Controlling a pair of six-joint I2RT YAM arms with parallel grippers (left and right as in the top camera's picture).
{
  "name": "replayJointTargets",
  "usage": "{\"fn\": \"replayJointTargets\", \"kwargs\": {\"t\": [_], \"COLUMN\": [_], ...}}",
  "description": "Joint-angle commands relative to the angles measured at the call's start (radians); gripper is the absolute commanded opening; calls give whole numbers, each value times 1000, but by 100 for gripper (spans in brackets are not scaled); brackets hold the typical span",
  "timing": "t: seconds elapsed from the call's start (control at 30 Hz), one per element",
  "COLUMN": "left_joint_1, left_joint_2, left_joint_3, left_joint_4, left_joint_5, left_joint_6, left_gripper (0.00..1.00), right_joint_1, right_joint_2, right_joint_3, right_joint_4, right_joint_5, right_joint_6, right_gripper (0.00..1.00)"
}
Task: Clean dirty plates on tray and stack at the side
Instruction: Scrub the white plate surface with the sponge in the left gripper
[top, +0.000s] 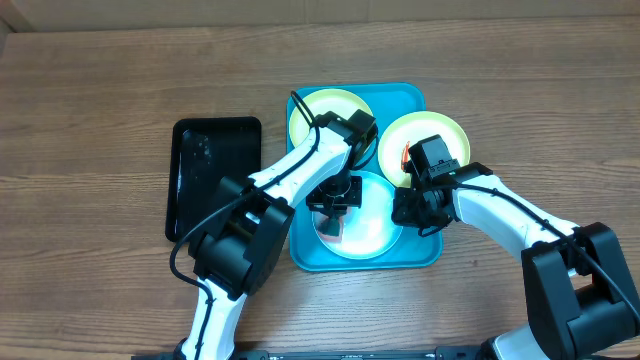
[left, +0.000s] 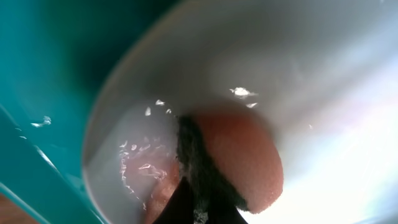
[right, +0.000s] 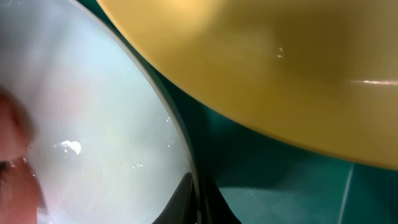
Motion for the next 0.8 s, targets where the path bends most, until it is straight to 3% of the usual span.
{"fn": "replayJointTargets", "kwargs": {"t": [0.0,0.2,0.33,0.53,0.77], "left_joint_1": [26,12,-17,-23,24], "left_joint_2": [18,20,22,22,22], "left_joint_3": [13,5,-2,-4,-3], "left_joint_4": [75,303,367,311,89], "left_joint_5": [-76,308,351,216,-176], "left_joint_6": [-10,29,28,11,-11], "left_gripper": [4,4,4,4,4], "right_joint_1": [5,5,5,5,5], "right_joint_2": [21,21,21,21,21], "right_joint_3": [-19,-19,-19,-19,-19], "right_joint_4": [-13,-14,-16,-22,-22], "right_joint_5": [56,56,56,56,53], "right_joint_6": [-3,-3,-3,-3,-3], "right_gripper": [4,4,4,4,4]}}
